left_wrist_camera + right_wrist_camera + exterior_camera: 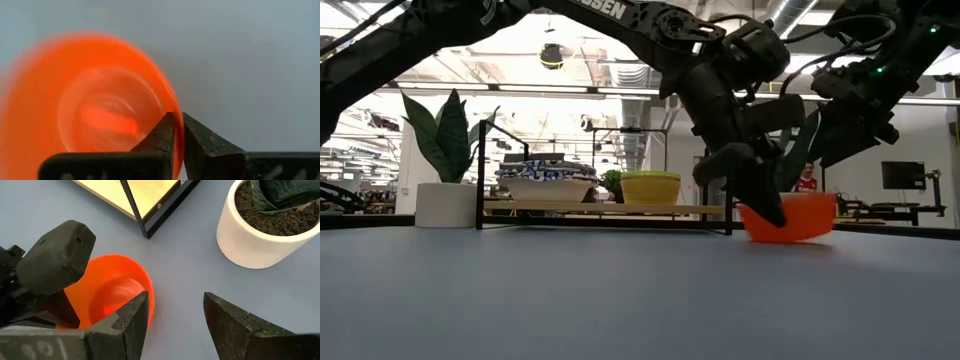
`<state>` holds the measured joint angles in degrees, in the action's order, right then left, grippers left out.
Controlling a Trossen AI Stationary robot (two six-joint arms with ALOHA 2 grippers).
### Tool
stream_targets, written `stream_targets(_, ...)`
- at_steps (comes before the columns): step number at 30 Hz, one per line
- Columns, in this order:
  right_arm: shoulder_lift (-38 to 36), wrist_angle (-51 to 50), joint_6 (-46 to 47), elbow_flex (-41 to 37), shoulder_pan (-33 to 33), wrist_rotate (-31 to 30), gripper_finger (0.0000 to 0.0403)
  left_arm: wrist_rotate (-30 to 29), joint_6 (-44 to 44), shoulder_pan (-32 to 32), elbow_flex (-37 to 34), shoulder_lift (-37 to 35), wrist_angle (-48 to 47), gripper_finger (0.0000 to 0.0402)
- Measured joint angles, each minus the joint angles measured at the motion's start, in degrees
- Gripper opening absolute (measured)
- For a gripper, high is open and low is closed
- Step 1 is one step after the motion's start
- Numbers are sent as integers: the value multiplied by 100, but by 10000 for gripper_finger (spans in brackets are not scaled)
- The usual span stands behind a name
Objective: Place and stack bowls onto a shelf
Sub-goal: Stack the orange bowl on top of the green bowl
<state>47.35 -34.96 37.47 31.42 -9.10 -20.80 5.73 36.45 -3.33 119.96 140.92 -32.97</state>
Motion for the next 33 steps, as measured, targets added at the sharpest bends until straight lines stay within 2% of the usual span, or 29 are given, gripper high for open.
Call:
stream_targets(5, 0, 0, 0, -2, 0, -9, 215, -216, -64, 44, 9, 0, -65, 2)
stream_targets(18, 0, 13, -43, -4, -3, -31, 215, -348, -894, 240, 729, -72, -1784, 0)
stream_targets(21, 0, 23, -42, -4, -3, -35, 215, -316, -1054, 232, 804, -160, -1869, 0)
stream_targets(25, 0, 33, -40, -9, -2, -33, 215, -129, -1132, 238, 982, -255, -2001, 0)
stream_targets(30, 0, 32, -2, -9, 2, -32, 215, -214, -1151, 238, 1473, -269, -2817, 0)
stream_targets(33, 0, 32, -2, -9, 0, -32, 215, -277, -1150, 208, 1460, -416, -3003, 0)
